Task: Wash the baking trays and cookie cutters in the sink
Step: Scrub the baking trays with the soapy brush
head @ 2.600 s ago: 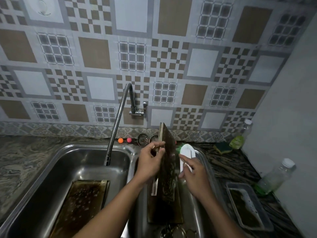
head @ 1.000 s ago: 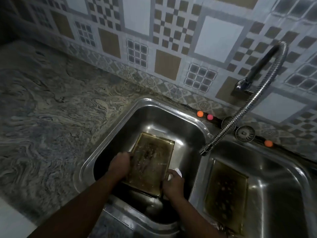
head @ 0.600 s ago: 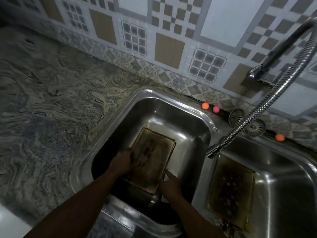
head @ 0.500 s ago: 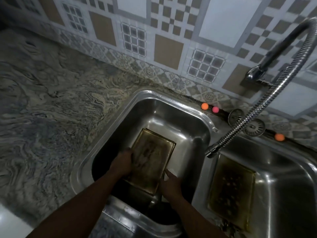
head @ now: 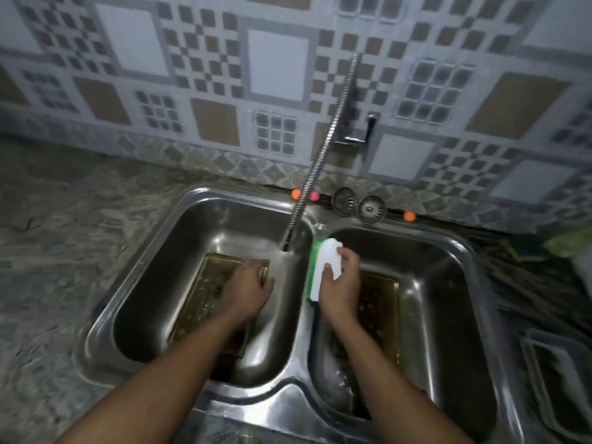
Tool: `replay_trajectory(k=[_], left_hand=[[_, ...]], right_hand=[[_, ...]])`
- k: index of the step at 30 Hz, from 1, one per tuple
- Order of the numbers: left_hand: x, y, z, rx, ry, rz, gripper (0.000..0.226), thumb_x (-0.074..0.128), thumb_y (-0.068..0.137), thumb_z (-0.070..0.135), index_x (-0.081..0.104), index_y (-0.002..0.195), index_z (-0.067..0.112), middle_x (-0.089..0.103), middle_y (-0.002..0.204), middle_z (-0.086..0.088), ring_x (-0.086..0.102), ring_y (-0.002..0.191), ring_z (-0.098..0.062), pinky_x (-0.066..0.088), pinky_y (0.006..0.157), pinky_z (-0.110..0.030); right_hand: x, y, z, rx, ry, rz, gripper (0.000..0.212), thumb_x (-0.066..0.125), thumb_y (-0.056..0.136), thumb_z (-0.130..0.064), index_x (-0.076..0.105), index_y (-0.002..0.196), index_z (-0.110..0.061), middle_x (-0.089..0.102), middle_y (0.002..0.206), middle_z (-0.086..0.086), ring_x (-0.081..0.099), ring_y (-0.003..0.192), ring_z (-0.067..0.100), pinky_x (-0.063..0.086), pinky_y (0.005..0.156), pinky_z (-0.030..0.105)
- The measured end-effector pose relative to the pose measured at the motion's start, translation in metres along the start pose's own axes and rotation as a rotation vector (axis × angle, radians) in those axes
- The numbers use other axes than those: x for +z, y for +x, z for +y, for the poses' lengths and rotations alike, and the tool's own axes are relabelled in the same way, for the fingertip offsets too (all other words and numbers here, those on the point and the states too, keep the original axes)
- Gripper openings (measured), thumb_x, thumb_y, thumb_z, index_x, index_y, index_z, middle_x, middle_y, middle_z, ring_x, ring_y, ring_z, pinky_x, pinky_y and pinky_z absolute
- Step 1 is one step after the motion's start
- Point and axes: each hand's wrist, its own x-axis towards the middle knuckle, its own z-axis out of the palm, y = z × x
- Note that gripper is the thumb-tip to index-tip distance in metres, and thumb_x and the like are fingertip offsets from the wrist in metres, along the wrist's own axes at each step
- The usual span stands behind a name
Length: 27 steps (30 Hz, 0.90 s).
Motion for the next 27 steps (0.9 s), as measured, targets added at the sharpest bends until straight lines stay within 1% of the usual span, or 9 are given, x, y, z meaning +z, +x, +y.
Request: replay_trajectory(k=[2, 4, 8, 10, 13, 16, 21, 24, 27], left_hand=[[0.014, -0.002, 0.039, 0.076, -0.058, -0.012, 0.043, 0.064, 0.086, 0.034, 0.063, 0.125, 0.016, 0.063, 0.123, -0.007, 0.060, 0.113, -0.025, 0.048, 0.096, -0.032], [0.031, -0.006, 0.073, 0.150, -0.065, -0.032, 0.041, 0.064, 0.086, 0.034, 0.064, 0.125, 0.018, 0.063, 0.121, -0.006, 0.061, 0.110, -0.024, 0.049, 0.093, -0.033], [0.068, -0.017, 0.126, 0.242, -0.036, -0.146, 0.041, 0.064, 0.089, 0.033, 0.061, 0.127, 0.017, 0.062, 0.123, -0.005, 0.058, 0.114, -0.023, 0.049, 0.096, -0.035], [0.091, -0.019, 0.138, 0.203, 0.015, -0.215, 0.042, 0.064, 0.087, 0.037, 0.062, 0.124, 0.019, 0.063, 0.122, -0.005, 0.061, 0.112, -0.025, 0.051, 0.093, -0.036], [0.123, -0.023, 0.145, 0.098, 0.115, -0.334, 0.042, 0.060, 0.084, 0.046, 0.064, 0.116, 0.020, 0.068, 0.112, -0.008, 0.066, 0.104, -0.030, 0.056, 0.084, -0.038], [0.153, -0.027, 0.150, 0.076, 0.220, -0.400, 0.035, 0.060, 0.088, 0.041, 0.064, 0.115, 0.018, 0.068, 0.110, -0.012, 0.067, 0.099, -0.031, 0.054, 0.080, -0.035], [0.207, -0.022, 0.126, -0.046, 0.340, -0.444, 0.042, 0.054, 0.088, 0.044, 0.070, 0.106, 0.010, 0.068, 0.111, -0.018, 0.064, 0.105, -0.033, 0.052, 0.089, -0.035], [0.255, -0.003, 0.082, -0.097, 0.405, -0.465, 0.058, 0.036, 0.080, 0.054, 0.071, 0.106, 0.016, 0.071, 0.110, -0.009, 0.058, 0.114, -0.031, 0.040, 0.103, -0.038], [0.276, 0.004, 0.061, -0.179, 0.420, -0.463, 0.058, 0.037, 0.075, 0.058, 0.069, 0.111, 0.026, 0.068, 0.116, -0.008, 0.055, 0.115, -0.032, 0.043, 0.100, -0.038]], right_hand=[[-0.039, 0.013, -0.003, -0.002, 0.021, 0.065, 0.034, 0.058, 0.090, -0.003, 0.052, 0.118, -0.022, 0.061, 0.119, 0.013, 0.058, 0.110, 0.028, 0.047, 0.098, 0.046], [-0.081, 0.023, 0.000, -0.004, 0.020, 0.123, 0.032, 0.059, 0.090, -0.003, 0.054, 0.116, -0.022, 0.062, 0.119, 0.011, 0.058, 0.110, 0.027, 0.047, 0.097, 0.042], [-0.169, 0.029, 0.018, -0.013, -0.040, 0.235, 0.026, 0.060, 0.092, -0.006, 0.059, 0.117, -0.012, 0.062, 0.118, 0.007, 0.058, 0.107, 0.021, 0.043, 0.085, 0.022], [-0.213, 0.028, 0.030, -0.013, -0.062, 0.288, 0.025, 0.059, 0.093, -0.005, 0.060, 0.117, -0.011, 0.063, 0.120, 0.008, 0.058, 0.107, 0.019, 0.042, 0.085, 0.019], [-0.276, 0.027, 0.050, 0.032, -0.144, 0.350, 0.026, 0.059, 0.094, -0.010, 0.060, 0.119, -0.011, 0.063, 0.122, 0.011, 0.058, 0.112, 0.024, 0.046, 0.096, 0.033], [-0.333, 0.026, 0.073, 0.055, -0.261, 0.382, 0.027, 0.059, 0.095, -0.013, 0.062, 0.122, -0.009, 0.063, 0.124, 0.014, 0.058, 0.114, 0.029, 0.046, 0.094, 0.036], [-0.381, 0.026, 0.116, 0.155, -0.343, 0.311, 0.027, 0.059, 0.096, -0.015, 0.062, 0.122, -0.008, 0.061, 0.127, 0.014, 0.056, 0.117, 0.027, 0.041, 0.090, 0.028], [-0.390, 0.029, 0.136, 0.200, -0.353, 0.266, 0.028, 0.059, 0.096, -0.014, 0.063, 0.122, -0.009, 0.061, 0.128, 0.012, 0.056, 0.117, 0.026, 0.039, 0.089, 0.026], [-0.391, 0.034, 0.149, 0.231, -0.354, 0.239, 0.027, 0.060, 0.095, -0.014, 0.063, 0.122, -0.011, 0.062, 0.126, 0.013, 0.056, 0.116, 0.026, 0.040, 0.090, 0.027]])
